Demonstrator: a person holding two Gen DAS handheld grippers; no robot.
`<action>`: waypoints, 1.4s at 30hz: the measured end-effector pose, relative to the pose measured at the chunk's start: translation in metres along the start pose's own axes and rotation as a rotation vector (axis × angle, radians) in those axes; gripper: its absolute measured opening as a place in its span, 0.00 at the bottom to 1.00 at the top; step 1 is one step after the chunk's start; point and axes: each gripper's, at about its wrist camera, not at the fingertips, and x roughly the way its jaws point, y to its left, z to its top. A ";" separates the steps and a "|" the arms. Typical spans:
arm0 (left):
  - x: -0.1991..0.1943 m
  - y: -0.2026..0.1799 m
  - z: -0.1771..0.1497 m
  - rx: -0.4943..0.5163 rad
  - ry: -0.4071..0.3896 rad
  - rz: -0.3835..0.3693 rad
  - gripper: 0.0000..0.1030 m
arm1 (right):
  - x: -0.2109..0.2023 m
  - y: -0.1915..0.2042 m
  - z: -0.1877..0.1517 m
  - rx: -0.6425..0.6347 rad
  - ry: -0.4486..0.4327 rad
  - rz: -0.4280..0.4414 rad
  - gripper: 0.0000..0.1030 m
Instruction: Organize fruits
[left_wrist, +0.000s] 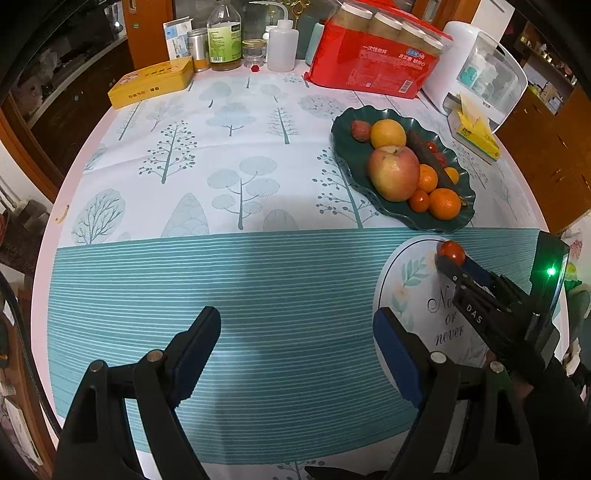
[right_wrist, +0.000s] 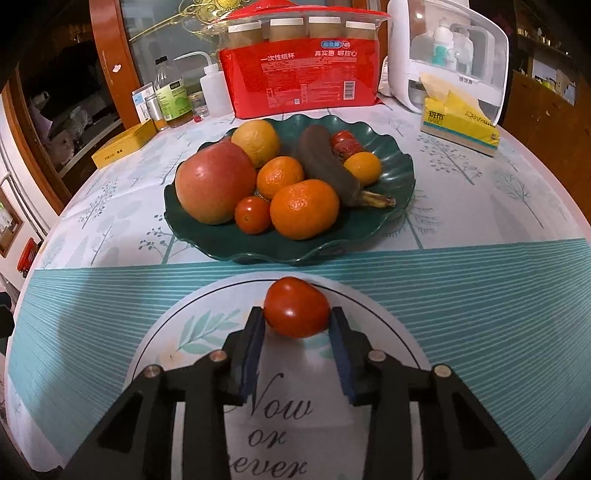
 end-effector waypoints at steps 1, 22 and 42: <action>0.001 0.000 0.001 0.002 0.001 -0.003 0.81 | 0.000 0.000 0.001 -0.003 0.005 -0.003 0.34; 0.013 0.006 0.009 0.055 0.024 -0.063 0.81 | -0.011 0.033 0.034 -0.042 -0.082 0.047 0.34; -0.019 -0.015 -0.017 -0.040 -0.025 -0.005 0.81 | -0.052 0.003 0.018 0.036 -0.010 0.116 0.61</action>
